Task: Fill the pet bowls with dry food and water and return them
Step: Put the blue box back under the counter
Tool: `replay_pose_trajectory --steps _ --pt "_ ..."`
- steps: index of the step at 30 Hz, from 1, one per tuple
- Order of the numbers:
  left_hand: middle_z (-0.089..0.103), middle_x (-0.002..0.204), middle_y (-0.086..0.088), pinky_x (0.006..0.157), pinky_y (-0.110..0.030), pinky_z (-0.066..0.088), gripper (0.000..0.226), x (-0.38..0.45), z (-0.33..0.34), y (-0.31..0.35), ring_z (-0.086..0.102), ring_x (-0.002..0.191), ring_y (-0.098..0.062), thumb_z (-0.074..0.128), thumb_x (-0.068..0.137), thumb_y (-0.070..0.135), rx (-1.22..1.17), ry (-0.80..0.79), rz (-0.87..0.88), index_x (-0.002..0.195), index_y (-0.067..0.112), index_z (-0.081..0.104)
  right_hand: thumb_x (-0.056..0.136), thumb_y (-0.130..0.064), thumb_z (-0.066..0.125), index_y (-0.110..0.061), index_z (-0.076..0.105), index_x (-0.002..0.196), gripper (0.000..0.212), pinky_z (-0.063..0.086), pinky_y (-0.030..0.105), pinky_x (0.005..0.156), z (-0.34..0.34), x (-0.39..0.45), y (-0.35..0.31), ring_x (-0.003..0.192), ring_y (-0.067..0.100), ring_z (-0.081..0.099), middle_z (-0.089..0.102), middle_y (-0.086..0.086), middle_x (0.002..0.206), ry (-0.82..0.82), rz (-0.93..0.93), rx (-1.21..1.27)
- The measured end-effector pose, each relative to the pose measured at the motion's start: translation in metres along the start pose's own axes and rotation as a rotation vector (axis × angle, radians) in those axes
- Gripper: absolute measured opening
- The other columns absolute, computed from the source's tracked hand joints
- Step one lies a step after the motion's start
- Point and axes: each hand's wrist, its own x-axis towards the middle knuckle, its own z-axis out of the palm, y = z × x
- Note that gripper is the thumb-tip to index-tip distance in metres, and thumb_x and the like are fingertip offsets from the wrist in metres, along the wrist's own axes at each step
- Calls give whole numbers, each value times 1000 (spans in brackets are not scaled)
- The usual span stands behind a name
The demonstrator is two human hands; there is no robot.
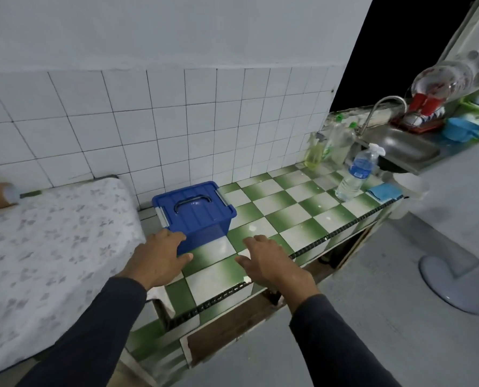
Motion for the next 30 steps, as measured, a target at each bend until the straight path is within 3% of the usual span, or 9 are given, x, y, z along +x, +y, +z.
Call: replay_pose_trajectory --steps 16,30 --pt "38 156 -5 113 -43 42 62 111 -8 -25 41 141 -26 57 100 50 -74 64 -131 154 24 41 102 -50 44 -19 38 148 55 38 49 111 -23 160 -3 136 32 40 37 11 154 -52 -137 35" --pt "31 162 -11 119 -43 33 68 179 30 -28 34 147 -29 57 101 49 -224 216 -366 158 19 36 102 -51 45 -20 25 155 65 43 52 108 -14 288 38 134 36 41 32 14 155 -123 -301 107"
